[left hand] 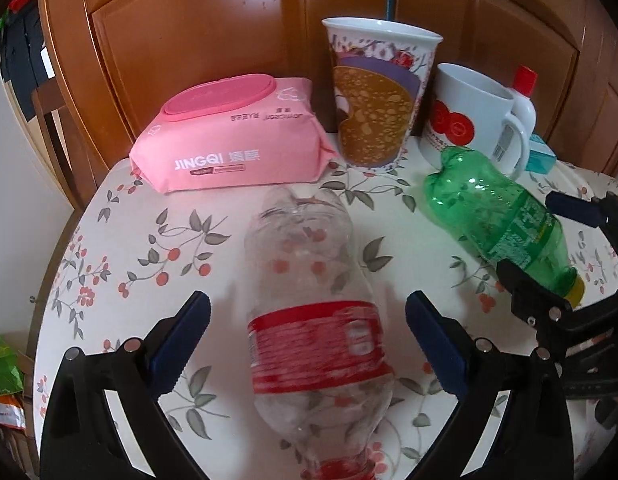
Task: Collect trash
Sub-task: 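Grasp the clear Coca-Cola bottle with the left tool while the right tool grasps the green Sprite bottle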
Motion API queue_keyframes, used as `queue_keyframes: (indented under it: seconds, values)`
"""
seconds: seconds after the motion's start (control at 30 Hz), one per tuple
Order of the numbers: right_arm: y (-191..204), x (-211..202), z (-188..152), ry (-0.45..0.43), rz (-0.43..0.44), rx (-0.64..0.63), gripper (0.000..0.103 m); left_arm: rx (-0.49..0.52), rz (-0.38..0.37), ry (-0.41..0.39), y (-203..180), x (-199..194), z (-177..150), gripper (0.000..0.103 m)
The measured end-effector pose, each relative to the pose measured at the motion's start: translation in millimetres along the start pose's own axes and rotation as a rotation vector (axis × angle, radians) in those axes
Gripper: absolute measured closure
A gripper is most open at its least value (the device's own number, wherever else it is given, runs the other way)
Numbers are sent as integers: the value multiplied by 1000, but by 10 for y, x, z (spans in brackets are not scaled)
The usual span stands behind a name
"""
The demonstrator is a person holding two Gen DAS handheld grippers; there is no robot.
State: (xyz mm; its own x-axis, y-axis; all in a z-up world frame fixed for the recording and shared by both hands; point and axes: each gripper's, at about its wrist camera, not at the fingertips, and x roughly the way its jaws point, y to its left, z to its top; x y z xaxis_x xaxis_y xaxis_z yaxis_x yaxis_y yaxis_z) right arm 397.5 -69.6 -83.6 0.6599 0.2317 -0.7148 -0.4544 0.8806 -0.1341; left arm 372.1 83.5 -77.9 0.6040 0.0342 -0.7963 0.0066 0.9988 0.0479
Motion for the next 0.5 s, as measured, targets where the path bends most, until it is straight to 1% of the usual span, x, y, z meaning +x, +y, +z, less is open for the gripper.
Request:
queue_keyframes:
  seconds: [0.13, 0.2, 0.3, 0.37, 0.5]
  values:
    - [-5, 74, 18, 6, 8, 7, 10, -3, -6, 6, 47, 31, 12, 6]
    - [2, 98, 12, 12, 10, 9, 18, -5, -12, 9, 53, 41, 17, 6]
    - [17, 151, -4, 30, 8, 9, 24, -3, -5, 12, 65, 68, 36, 7]
    - [30, 164, -22, 31, -1, 11, 30, -2, -12, 19, 78, 102, 44, 11]
    - [38, 74, -139, 28, -3, 31, 31, 14, -18, 32, 57, 154, 45, 16]
